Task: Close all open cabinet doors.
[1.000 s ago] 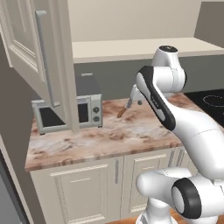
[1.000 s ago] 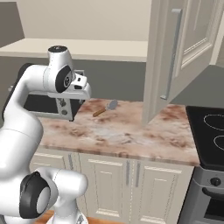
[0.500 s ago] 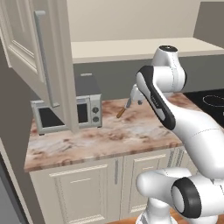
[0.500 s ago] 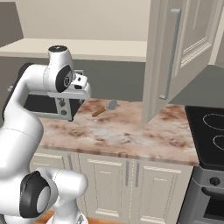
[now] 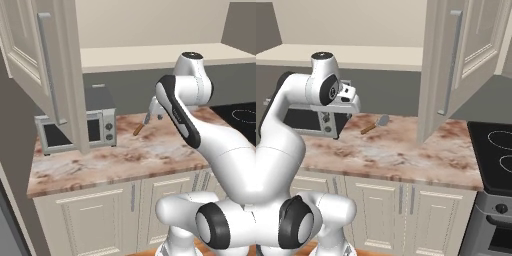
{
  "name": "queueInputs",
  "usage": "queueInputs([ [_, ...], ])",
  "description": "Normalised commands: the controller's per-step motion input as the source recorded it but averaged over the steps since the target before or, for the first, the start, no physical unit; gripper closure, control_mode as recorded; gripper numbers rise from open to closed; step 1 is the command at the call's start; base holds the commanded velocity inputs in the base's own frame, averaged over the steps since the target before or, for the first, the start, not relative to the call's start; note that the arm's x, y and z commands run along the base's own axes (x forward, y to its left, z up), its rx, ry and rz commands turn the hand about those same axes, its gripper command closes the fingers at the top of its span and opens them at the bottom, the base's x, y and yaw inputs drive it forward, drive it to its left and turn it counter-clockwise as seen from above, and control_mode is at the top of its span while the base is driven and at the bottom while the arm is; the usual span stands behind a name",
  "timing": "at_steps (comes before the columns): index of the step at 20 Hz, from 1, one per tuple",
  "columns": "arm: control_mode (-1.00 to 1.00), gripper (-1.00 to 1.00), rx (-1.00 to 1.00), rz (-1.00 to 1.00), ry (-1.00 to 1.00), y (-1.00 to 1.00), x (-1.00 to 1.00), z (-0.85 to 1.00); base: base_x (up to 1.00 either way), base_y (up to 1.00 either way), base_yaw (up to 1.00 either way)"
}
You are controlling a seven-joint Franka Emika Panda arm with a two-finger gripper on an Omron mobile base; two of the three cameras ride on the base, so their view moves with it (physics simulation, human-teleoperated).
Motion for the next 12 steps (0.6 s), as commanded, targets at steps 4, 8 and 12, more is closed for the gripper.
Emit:
queueInputs([
  [4,1.00,-1.00,0.00,0.00,0.00,0.00,0.00,0.00,0.08,-0.08,0.00],
  [8,1.00,-1.00,0.00,0.00,0.00,0.00,0.00,0.00,0.00,-0.01,0.00],
  [12,1.00,-1.00,0.00,0.00,0.00,0.00,0.00,0.00,0.00,0.00,0.00],
])
